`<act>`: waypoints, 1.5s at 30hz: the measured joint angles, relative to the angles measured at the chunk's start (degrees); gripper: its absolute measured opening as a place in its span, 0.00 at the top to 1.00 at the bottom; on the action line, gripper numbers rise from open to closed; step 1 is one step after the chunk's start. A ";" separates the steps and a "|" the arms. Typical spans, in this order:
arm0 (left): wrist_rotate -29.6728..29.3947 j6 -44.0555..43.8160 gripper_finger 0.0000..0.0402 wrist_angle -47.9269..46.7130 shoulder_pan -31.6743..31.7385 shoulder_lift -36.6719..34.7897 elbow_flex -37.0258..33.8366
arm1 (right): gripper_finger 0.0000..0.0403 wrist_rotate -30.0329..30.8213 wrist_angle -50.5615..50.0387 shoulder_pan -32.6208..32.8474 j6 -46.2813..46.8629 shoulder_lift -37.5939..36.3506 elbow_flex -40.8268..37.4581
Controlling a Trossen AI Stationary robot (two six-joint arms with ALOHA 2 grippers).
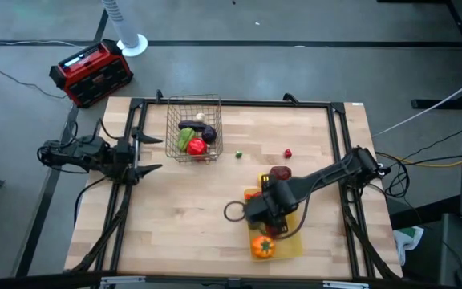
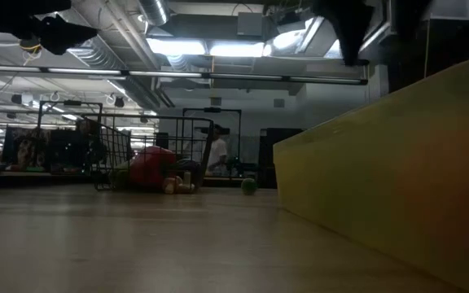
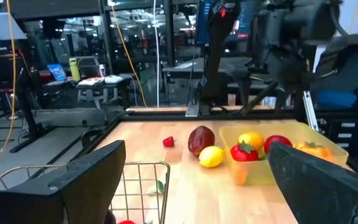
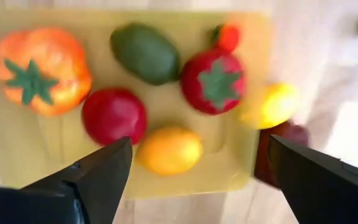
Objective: Sort produce into baskets
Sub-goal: Put the green mushroom into the brown wire basket
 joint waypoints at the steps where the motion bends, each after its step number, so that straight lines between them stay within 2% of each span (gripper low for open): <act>1: 0.00 0.04 0.02 0.17 0.00 0.06 0.00 | 0.09 0.32 0.20 -0.71 -0.45 -0.69 0.16; 4: 0.02 0.22 0.02 0.42 0.00 0.15 -0.40 | 0.09 0.54 0.51 -3.09 -2.92 -3.44 -0.04; 9: 0.09 0.24 0.02 5.61 0.00 0.09 -5.32 | 0.09 5.31 3.36 -8.24 -6.37 -8.79 -1.14; 17: 0.39 1.29 0.02 18.93 0.00 0.09 -15.05 | 0.09 1.67 21.03 -18.68 -14.98 -14.13 -11.21; 23: 0.55 1.36 0.02 22.12 0.00 0.09 -17.96 | 0.09 -6.45 37.53 -26.83 -17.95 -14.13 -20.90; 25: 0.57 2.51 0.02 25.65 0.00 0.09 -19.56 | 0.09 -7.77 42.59 -29.40 -18.02 -14.10 -24.14; 30: 0.99 4.99 0.02 26.74 0.27 0.08 -19.56 | 0.09 -8.24 53.11 -34.46 -17.37 -14.10 -30.05; 36: 1.01 6.24 0.02 27.58 2.25 0.06 -19.54 | 0.09 -8.03 57.25 -36.77 -13.95 -13.00 -31.86; 40: 1.01 4.18 0.02 27.01 3.39 0.09 -19.54 | 0.09 -4.24 58.03 -36.56 -13.24 -10.36 -31.88; 45: 1.16 1.72 0.02 26.97 3.74 0.09 -19.54 | 0.13 -3.67 57.82 -36.60 -12.73 -6.28 -31.93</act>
